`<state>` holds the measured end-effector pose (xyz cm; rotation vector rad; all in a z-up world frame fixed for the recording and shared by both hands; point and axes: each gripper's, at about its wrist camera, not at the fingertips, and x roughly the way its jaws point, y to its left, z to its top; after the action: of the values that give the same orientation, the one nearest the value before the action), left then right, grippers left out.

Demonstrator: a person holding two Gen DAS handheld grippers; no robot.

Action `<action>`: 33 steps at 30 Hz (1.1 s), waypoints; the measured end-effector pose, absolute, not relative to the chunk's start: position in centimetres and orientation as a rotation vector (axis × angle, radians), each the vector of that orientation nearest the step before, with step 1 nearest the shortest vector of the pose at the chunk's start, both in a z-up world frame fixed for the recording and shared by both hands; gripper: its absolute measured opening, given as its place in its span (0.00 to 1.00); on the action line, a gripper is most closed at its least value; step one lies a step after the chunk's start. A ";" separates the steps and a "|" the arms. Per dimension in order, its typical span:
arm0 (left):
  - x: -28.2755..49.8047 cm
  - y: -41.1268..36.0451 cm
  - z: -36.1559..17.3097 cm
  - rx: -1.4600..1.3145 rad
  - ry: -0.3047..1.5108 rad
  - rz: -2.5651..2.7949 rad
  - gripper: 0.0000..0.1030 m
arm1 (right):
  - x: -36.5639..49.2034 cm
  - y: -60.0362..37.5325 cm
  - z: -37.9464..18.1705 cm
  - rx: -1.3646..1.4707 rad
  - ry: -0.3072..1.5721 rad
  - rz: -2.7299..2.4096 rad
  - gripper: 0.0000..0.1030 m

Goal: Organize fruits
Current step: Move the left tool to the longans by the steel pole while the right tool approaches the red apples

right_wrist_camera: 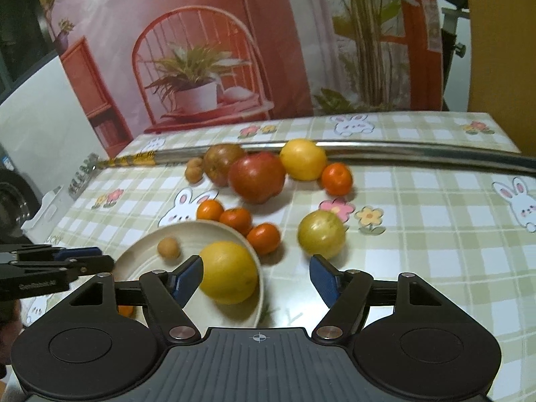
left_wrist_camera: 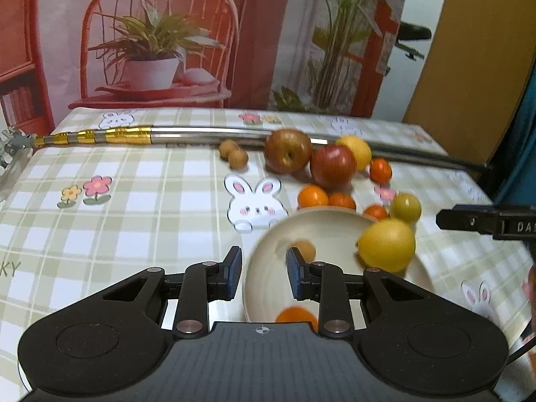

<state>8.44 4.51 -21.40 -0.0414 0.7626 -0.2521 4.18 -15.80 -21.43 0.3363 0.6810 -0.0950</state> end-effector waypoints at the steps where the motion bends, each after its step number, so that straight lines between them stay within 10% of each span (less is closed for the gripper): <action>1: 8.6 4.7 -21.1 -0.046 0.758 -0.251 0.30 | 4.2 -16.2 -21.2 0.336 0.673 -0.102 0.65; 33: 22.5 1.9 -22.4 0.059 0.778 -0.241 0.30 | 9.3 -21.8 -19.9 0.340 0.603 -0.104 0.63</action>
<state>22.49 1.91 -22.39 0.0590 0.7780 -0.2412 9.30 -21.83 -19.85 0.3397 0.6025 -0.1041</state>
